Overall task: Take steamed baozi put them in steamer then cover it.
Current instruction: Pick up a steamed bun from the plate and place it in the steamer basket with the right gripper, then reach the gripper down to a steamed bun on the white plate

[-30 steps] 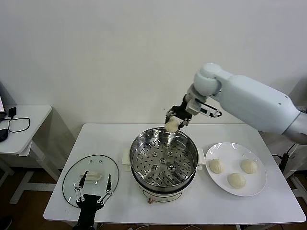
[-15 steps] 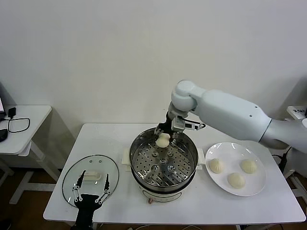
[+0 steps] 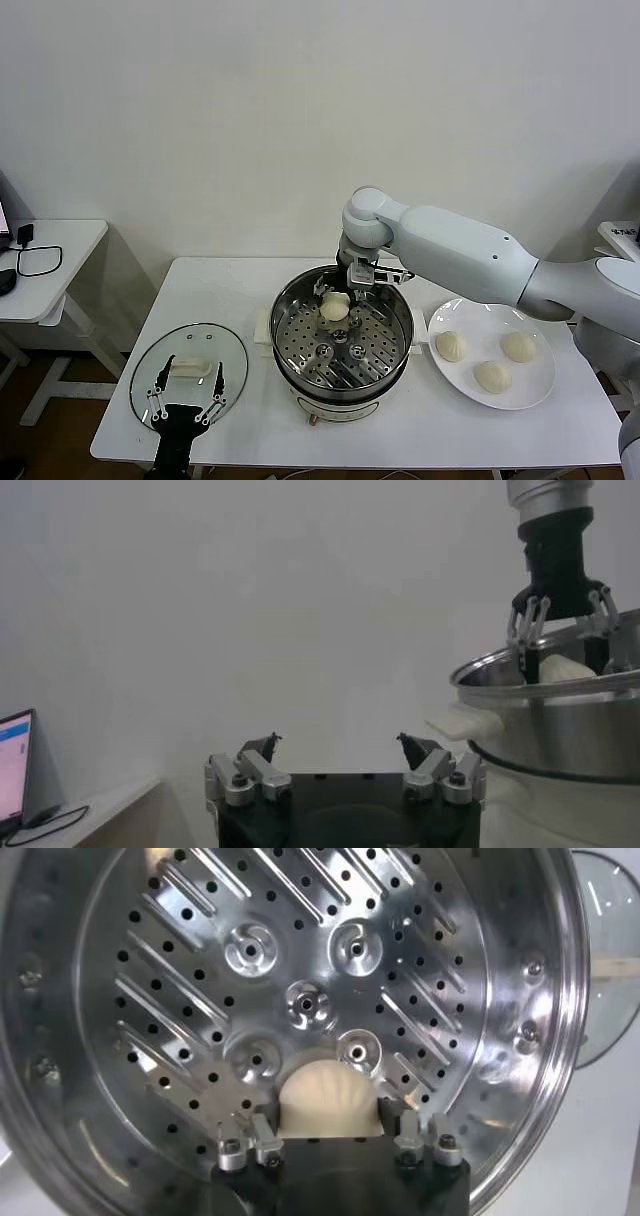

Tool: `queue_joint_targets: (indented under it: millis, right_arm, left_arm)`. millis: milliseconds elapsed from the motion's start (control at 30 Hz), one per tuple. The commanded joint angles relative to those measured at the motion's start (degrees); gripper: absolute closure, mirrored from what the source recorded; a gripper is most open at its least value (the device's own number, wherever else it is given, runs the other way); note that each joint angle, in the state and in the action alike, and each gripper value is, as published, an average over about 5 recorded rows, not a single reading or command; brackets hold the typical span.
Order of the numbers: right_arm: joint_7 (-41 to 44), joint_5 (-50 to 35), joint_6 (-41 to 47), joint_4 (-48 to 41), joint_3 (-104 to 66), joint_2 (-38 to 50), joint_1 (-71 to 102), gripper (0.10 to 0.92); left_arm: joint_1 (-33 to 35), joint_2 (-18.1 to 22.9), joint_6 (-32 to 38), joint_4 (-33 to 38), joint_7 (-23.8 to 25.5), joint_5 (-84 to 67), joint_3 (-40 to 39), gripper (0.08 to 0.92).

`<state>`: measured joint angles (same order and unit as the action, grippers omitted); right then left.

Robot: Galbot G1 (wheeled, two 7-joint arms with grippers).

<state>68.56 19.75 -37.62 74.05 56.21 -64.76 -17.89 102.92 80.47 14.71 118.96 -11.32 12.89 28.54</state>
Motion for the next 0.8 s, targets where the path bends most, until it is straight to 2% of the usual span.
queue_joint_targets:
  millis: [33,200,300,400,533,800]
  right_arm:
    - [1.27,-7.18,4.22,4.06,0.08,4.23,-2.93,0.204]
    - [4.19,-22.99,17.34,6.93,1.72,13.61,-9.05,0.203]
    - [5.66,-30.89,27.37,5.19,3.64,19.67,-12.89,0.203]
    - [6.53,-35.28,34.21,1.81,6.62,24.19,-15.06,0.203]
    - [6.27,-37.29,37.10,-2.69,9.66,27.67,-13.59,0.203]
    - [1.74,-32.56,36.66,-8.80,8.45,29.03,-1.06,0.203]
  left_arm:
    - [-0.02,-0.04,-0.03,-0.04,0.00,0.01,-0.02,0.177]
    - [-0.15,-0.32,-0.05,-0.05,0.00,0.00,-0.14,0.177]
    - [-0.29,-0.57,-0.06,-0.07,0.00,0.02,-0.42,0.177]
    - [-0.49,-0.82,-0.11,-0.15,0.02,0.03,-0.81,0.177]
    - [-0.80,-1.03,-0.23,-0.11,0.03,0.06,-1.22,0.177]
    - [-0.64,-0.99,-0.47,0.26,0.04,0.16,-1.07,0.177]
